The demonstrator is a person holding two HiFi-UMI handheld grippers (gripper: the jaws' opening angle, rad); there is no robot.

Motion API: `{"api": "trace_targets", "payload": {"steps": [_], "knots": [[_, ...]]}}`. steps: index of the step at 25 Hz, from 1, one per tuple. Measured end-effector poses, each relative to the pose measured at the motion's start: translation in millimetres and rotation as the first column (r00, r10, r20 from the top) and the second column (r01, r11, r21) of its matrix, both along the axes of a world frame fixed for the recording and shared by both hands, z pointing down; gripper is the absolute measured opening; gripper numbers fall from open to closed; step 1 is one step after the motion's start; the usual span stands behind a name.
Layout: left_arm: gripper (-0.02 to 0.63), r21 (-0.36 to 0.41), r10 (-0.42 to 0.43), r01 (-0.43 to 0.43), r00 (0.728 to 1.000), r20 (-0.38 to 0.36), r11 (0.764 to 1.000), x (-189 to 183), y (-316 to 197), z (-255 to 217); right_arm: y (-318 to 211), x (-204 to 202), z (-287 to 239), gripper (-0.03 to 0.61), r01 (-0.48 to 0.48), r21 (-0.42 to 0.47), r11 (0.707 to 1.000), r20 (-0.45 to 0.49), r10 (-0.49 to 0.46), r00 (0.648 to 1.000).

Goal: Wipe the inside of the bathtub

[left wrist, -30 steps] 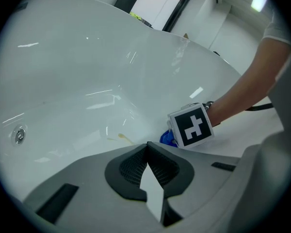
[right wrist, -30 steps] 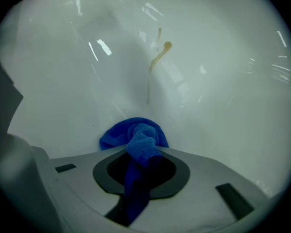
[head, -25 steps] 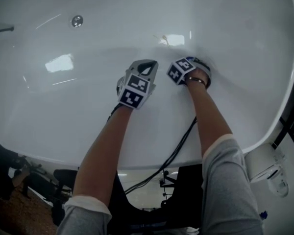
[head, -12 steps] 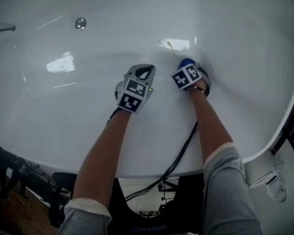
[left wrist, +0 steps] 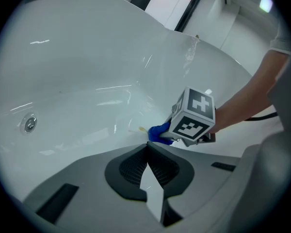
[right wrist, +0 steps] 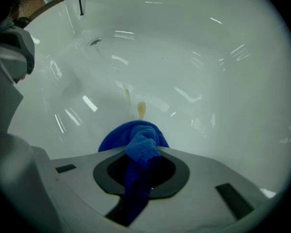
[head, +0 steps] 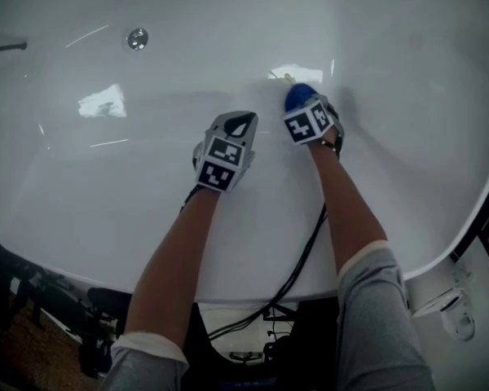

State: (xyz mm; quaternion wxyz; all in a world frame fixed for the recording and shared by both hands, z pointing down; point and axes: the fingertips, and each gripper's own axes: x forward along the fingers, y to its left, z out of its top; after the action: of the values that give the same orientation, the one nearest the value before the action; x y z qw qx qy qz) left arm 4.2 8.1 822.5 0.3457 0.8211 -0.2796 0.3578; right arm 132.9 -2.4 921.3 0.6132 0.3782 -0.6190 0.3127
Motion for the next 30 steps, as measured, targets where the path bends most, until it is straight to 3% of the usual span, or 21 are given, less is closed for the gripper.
{"api": "trace_targets", "payload": {"steps": [8,19,26,30], "knots": [[0.003,0.004,-0.021,0.021,1.0,0.006,1.0,-17.6,-6.4,4.4,-55.0,-53.5,0.5,0.063,0.054,0.08,0.995,0.053,-0.058,0.997],[0.003,0.016,-0.059,0.059,0.998,0.014,0.998,-31.1,-14.6,2.9,-74.8,-75.7,-2.2,0.064,0.076,0.12,0.99,0.112,-0.089,0.99],[0.003,0.074,-0.101,0.099,0.994,0.031,0.992,-40.1,-30.9,-13.5,-88.2,-104.0,-44.2,0.066,0.085,0.33,0.94,0.162,-0.145,0.976],[0.003,0.08,-0.12,0.117,0.992,0.03,0.99,-47.3,-41.1,-9.0,-102.5,-114.3,-29.7,0.066,0.15,0.282,0.947,0.11,-0.188,0.976]]}}
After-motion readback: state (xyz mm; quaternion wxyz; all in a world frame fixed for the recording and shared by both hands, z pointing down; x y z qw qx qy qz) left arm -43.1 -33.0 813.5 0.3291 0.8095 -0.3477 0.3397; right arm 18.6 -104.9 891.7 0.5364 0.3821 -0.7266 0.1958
